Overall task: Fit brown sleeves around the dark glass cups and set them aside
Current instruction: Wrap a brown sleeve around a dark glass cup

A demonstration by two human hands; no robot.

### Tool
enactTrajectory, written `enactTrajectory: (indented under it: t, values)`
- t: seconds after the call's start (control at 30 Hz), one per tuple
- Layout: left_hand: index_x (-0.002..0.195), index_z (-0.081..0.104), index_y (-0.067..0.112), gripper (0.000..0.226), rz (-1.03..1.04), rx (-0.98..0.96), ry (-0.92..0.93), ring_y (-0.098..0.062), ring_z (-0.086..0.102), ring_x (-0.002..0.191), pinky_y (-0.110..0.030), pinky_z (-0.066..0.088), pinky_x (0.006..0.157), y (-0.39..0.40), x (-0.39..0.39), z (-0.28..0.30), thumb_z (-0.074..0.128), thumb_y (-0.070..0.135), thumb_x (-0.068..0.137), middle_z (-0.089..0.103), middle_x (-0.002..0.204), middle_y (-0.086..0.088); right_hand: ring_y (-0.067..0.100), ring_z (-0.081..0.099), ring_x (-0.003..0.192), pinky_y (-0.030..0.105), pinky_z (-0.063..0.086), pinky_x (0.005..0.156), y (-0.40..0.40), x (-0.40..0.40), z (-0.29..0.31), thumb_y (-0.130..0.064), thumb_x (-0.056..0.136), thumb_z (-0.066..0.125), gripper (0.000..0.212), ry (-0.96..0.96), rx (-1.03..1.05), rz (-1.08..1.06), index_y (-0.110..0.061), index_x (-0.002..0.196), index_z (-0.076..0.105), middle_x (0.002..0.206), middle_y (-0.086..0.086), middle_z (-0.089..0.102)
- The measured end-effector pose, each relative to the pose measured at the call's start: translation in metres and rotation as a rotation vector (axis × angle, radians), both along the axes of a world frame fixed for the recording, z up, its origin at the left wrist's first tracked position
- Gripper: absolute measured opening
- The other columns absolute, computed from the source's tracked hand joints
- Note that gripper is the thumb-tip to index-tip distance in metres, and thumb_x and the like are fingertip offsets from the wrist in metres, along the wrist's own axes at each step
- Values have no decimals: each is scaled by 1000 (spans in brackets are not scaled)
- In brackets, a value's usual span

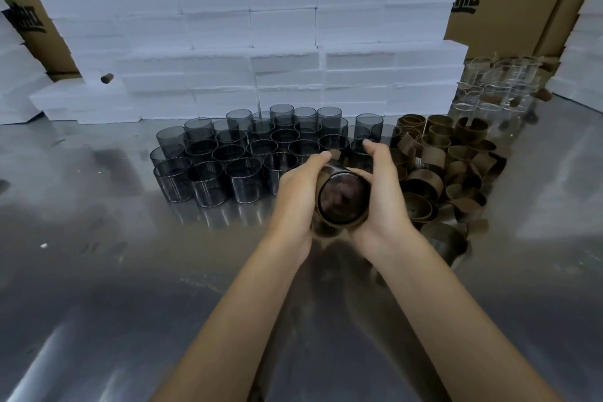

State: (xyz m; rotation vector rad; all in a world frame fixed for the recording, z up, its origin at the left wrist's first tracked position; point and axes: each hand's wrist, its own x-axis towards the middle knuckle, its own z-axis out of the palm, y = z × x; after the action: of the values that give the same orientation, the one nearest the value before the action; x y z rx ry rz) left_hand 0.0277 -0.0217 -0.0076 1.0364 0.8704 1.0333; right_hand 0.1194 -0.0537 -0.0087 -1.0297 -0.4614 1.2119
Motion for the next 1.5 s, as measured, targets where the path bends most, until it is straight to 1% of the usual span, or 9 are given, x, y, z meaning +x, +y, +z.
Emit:
enactTrajectory:
  t: [0.27, 0.4, 0.73, 0.93, 1.07, 1.2, 1.37, 1.43, 1.5]
  values:
    - [85, 78, 11, 31, 18, 23, -10, -22, 72, 66, -29, 56, 63, -3, 6, -8, 61, 33, 100, 76, 79, -12, 12, 55, 40, 19, 45, 40, -3, 4, 1, -26, 91, 62, 23, 98, -10, 60, -9, 76, 61, 54, 2, 59]
    - [101, 74, -4, 46, 16, 8, -40, -22, 68, 56, -27, 52, 57, -2, 5, -8, 61, 40, 100, 72, 71, -14, 19, 47, 59, 24, 47, 54, -1, 4, -2, -27, 89, 66, 19, 65, -21, 86, -12, 79, 61, 73, 9, 48]
    - [51, 47, 19, 55, 49, 116, -22, -12, 47, 51, -23, 47, 58, -2, 5, -8, 61, 37, 101, 46, 53, 1, 20, 72, 60, 26, 55, 52, -1, 4, 0, -22, 89, 75, 36, 136, 0, 8, -2, 118, 67, 83, 12, 71]
    - [52, 41, 18, 58, 11, 226, -3, -9, 40, 44, -18, 42, 52, -4, 3, -7, 56, 37, 104, 41, 47, 5, 18, 69, 61, 28, 55, 57, 0, 9, -5, -29, 91, 73, 19, 57, 18, 40, -10, 90, 69, 73, 7, 69]
    - [48, 55, 27, 59, 59, 445, 95, -1, 45, 47, -15, 43, 61, -1, 0, -5, 51, 39, 105, 48, 48, 13, 27, 73, 92, 41, 61, 83, -3, 11, -5, -37, 95, 67, 38, 82, 78, 125, -2, 111, 69, 102, 19, 73]
    - [60, 66, 29, 50, 142, 713, 259, -11, 61, 67, -23, 48, 66, 4, -7, -5, 48, 43, 104, 60, 60, 2, 33, 74, 88, 46, 61, 74, -7, 13, -1, -45, 91, 67, 41, 165, 32, 362, -7, 105, 74, 101, 18, 74]
    - [83, 72, 11, 45, 137, 608, 139, -9, 67, 79, -19, 49, 72, 12, -15, -2, 44, 35, 109, 75, 83, 2, 32, 65, 64, 34, 56, 56, -6, 19, -1, -51, 96, 55, 55, 67, 126, 361, 1, 98, 70, 81, 23, 68]
    - [94, 71, 14, 22, -7, 577, 38, -6, 66, 80, -23, 51, 69, 13, -21, 3, 49, 16, 97, 76, 93, 2, 32, 65, 63, 33, 55, 56, -5, 22, -2, -55, 97, 49, 62, 59, 172, 327, 3, 93, 72, 80, 24, 68]
    - [107, 66, 16, 40, -210, 550, -19, -7, 65, 82, -25, 53, 62, 14, -23, 6, 47, 6, 73, 71, 109, -4, 32, 66, 64, 33, 55, 55, -3, 25, -2, -56, 98, 47, 64, 92, 196, 281, 2, 94, 72, 80, 23, 69]
